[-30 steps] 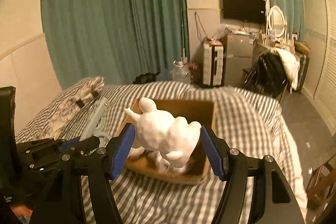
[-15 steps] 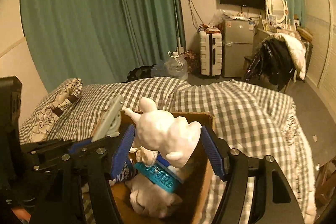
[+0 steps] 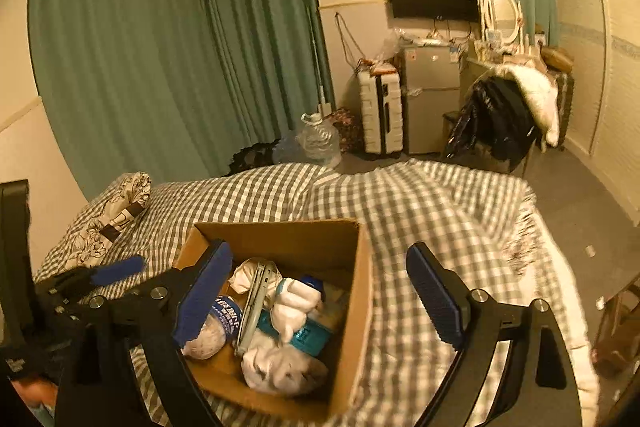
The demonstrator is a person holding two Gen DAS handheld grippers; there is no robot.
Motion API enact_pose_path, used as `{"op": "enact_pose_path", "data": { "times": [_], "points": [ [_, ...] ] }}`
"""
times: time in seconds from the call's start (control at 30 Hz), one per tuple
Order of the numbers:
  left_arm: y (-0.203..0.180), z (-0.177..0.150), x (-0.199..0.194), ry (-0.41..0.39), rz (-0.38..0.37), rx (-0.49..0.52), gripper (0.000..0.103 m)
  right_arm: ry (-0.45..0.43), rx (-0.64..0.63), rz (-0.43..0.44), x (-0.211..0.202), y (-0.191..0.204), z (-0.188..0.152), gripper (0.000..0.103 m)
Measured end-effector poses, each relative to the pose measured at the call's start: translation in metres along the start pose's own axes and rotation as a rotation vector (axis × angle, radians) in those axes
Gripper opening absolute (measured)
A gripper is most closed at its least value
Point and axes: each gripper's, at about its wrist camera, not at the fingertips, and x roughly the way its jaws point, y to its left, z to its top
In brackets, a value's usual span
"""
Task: Organize objects
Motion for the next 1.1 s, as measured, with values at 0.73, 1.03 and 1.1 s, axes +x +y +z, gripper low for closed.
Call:
{"op": "enact_pose_path", "data": {
  "times": [0.73, 1.03, 1.1],
  "points": [
    [0.011, -0.028, -0.189, -0.333, 0.089, 0.013, 0.103, -0.188, -0.107, -0.105, -0.196, 0.071, -0.006, 0.103],
    [0.013, -0.066, -0.127, -0.315, 0.143, -0.052, 0.103, -0.211, -0.12, -0.13, -0.161, 0.063, -0.045, 0.103],
    [0.017, -0.076, -0.111, -0.31, 0.149, -0.073, 0.103, -0.216, -0.153, -0.158, -0.139, 0.062, -0.057, 0.103]
  ]
}}
